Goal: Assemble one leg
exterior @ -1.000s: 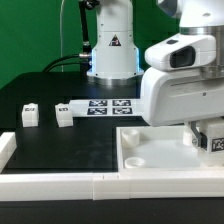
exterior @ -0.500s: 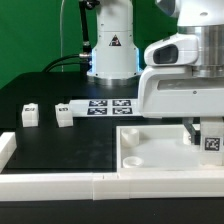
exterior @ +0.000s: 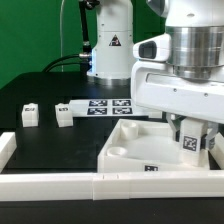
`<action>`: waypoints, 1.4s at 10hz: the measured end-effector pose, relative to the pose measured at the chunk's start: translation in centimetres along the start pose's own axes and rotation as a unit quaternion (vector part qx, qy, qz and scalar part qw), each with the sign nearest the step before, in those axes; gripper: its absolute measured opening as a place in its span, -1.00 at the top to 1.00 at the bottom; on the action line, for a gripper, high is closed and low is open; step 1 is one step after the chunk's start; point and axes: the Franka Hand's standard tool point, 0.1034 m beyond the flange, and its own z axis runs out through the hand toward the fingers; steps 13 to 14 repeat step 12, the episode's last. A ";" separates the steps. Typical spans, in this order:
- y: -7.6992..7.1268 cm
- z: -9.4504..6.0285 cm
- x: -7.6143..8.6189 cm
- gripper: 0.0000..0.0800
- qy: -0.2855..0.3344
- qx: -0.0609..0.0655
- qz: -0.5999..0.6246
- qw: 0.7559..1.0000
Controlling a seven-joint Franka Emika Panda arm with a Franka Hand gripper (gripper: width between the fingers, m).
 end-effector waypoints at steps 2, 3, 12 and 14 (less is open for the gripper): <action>0.6 0.0 0.5 0.27 0.006 -0.008 0.032 0.999; 0.6 0.1 0.4 0.02 0.006 -0.008 0.029 1.000; 0.6 0.3 0.3 -0.62 0.005 -0.010 0.029 1.000; 0.6 0.3 0.3 -0.62 0.005 -0.010 0.029 1.000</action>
Offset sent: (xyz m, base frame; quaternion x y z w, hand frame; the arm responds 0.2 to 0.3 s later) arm 0.0000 0.0000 0.0000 0.0000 0.0000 0.0000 1.0000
